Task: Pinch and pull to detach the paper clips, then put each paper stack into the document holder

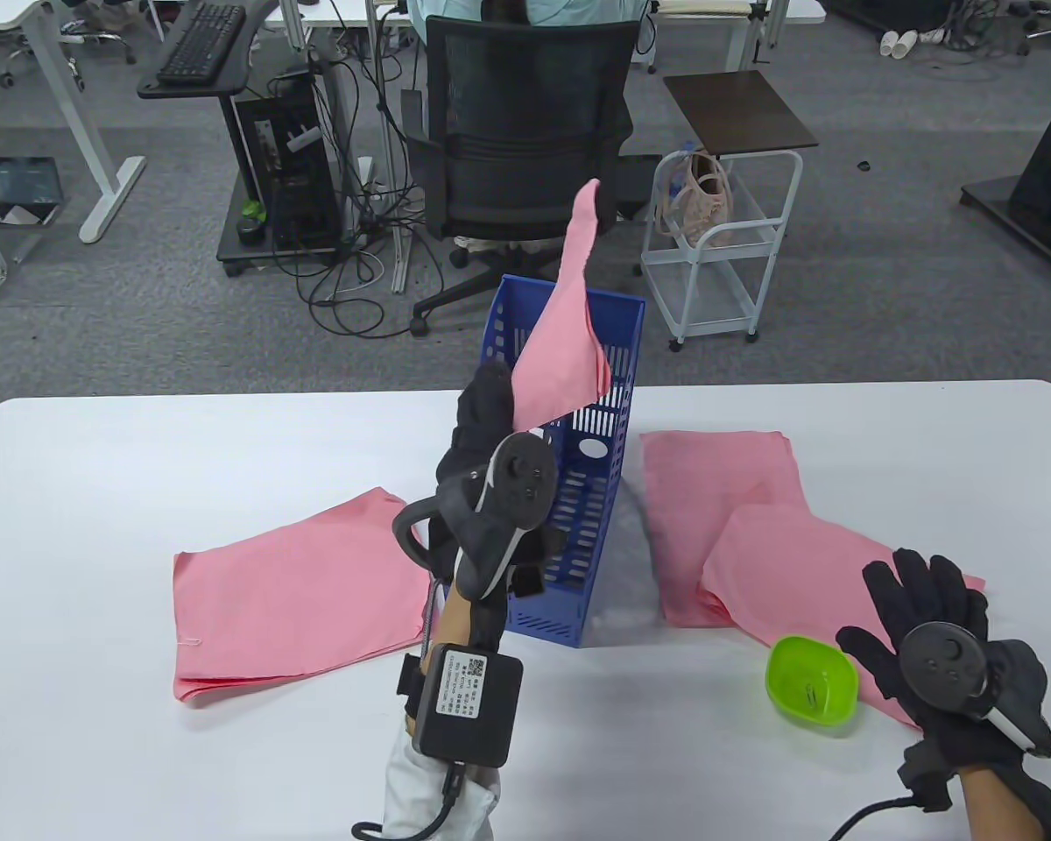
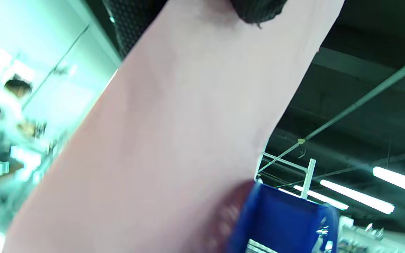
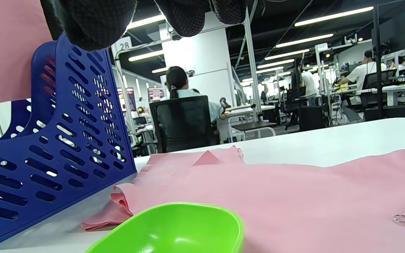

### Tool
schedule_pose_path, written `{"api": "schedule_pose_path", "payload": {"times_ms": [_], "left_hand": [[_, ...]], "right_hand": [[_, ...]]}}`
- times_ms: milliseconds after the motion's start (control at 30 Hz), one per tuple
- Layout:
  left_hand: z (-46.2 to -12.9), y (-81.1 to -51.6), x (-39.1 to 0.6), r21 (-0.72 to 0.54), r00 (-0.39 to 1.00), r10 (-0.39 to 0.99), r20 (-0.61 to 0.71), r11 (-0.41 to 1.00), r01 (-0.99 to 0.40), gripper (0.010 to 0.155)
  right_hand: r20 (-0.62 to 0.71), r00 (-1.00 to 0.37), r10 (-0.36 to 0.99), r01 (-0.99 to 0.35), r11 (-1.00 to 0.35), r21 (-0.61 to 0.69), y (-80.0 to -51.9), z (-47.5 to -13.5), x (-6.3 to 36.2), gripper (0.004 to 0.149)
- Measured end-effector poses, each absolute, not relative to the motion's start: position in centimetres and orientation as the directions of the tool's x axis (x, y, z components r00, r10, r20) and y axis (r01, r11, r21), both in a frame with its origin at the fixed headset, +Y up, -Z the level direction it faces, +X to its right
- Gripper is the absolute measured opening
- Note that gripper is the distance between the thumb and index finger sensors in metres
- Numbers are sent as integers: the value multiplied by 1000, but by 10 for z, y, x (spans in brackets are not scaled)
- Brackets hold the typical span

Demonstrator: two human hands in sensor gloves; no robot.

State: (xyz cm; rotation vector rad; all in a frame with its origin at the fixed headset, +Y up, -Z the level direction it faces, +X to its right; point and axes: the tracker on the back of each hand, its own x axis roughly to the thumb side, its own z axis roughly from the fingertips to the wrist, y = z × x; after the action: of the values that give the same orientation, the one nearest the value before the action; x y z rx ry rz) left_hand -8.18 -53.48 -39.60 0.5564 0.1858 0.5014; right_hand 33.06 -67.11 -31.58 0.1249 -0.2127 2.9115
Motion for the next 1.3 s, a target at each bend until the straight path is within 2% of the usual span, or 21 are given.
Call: {"api": "schedule_pose_path", "payload": {"times_ms": [100, 200, 367, 533, 733, 833, 933, 1100, 1233, 1300], "left_hand": [[-410, -566, -92, 485, 766, 641, 34, 660, -574, 51], [-422, -596, -98, 443, 698, 713, 64, 606, -660, 51], [-435, -642, -101, 383, 658, 753, 10, 605, -698, 51], [-441, -673, -105, 334, 665, 745, -57, 641, -691, 51], [-442, -679, -111, 281, 727, 683, -72, 713, -642, 55], [-441, -673, -115, 239, 788, 610, -86, 780, -578, 71], [-439, -664, -123, 130, 856, 513, -59, 855, -503, 86], [-432, -654, -143, 85, 908, 419, -16, 905, -416, 95], [-430, -657, -164, -110, 944, 329, -33, 937, -331, 110], [-428, -665, -175, -161, 961, 270, -58, 947, -276, 112]], "right_hand": [[102, -975, 197, -210, -968, -135, -672, -316, 329, 77], [106, -976, 188, -202, -970, -138, -672, -316, 328, 77], [111, -978, 174, -188, -973, -131, -674, -317, 326, 76], [111, -980, 166, -179, -976, -123, -675, -316, 325, 76], [110, -981, 158, -171, -979, -115, -676, -316, 324, 76], [109, -982, 155, -167, -980, -111, -676, -316, 324, 77], [106, -982, 154, -166, -980, -109, -676, -316, 324, 77], [106, -984, 146, -156, -983, -101, -678, -317, 322, 77], [106, -985, 137, -147, -985, -94, -679, -318, 321, 77], [108, -986, 129, -138, -987, -87, -680, -318, 319, 77]]}}
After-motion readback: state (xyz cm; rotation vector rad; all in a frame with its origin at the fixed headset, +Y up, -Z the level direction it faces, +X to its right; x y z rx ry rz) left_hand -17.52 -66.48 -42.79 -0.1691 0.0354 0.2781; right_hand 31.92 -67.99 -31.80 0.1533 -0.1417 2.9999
